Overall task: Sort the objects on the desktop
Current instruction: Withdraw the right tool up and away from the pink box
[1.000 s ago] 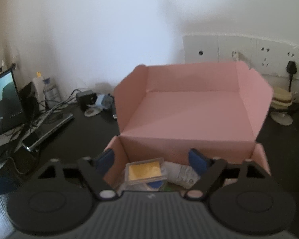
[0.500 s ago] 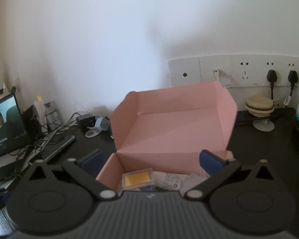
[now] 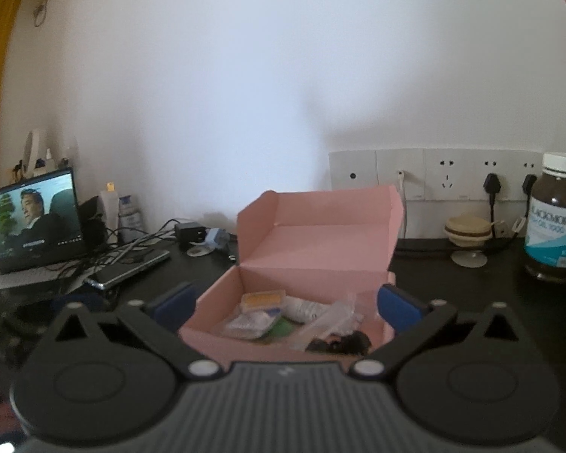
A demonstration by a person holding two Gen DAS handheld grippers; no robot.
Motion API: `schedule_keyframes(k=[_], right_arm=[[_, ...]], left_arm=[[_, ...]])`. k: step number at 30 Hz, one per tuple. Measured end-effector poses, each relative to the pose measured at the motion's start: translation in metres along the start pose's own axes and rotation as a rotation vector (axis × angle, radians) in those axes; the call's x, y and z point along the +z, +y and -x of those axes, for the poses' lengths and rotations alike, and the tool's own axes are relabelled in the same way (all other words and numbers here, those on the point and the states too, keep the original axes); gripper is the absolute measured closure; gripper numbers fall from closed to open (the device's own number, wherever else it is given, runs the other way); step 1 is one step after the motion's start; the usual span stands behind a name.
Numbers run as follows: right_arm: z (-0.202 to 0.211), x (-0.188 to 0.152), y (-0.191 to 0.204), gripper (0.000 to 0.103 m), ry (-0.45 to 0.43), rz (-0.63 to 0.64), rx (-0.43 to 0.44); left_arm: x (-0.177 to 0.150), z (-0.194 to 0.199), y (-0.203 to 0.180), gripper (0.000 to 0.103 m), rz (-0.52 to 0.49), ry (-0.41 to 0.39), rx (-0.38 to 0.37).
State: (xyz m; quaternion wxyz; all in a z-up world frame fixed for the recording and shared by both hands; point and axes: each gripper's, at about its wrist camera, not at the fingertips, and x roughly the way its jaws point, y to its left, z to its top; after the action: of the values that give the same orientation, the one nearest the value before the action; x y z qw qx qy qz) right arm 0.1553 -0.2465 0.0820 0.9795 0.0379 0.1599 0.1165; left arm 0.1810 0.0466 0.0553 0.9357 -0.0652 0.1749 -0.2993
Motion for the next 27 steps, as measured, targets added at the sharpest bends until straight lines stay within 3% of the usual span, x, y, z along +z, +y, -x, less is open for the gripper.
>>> schedule_keyframes(k=[9, 27], right_arm=[[0.032, -0.029, -0.01, 0.001, -0.026, -0.011, 0.01], [0.036, -0.043, -0.04, 0.001, -0.03, -0.146, 0.052]], left_arm=[[0.0, 0.0, 0.0, 0.0, -0.003, 0.003, 0.003], [0.0, -0.002, -0.001, 0.0, -0.003, 0.011, 0.014]])
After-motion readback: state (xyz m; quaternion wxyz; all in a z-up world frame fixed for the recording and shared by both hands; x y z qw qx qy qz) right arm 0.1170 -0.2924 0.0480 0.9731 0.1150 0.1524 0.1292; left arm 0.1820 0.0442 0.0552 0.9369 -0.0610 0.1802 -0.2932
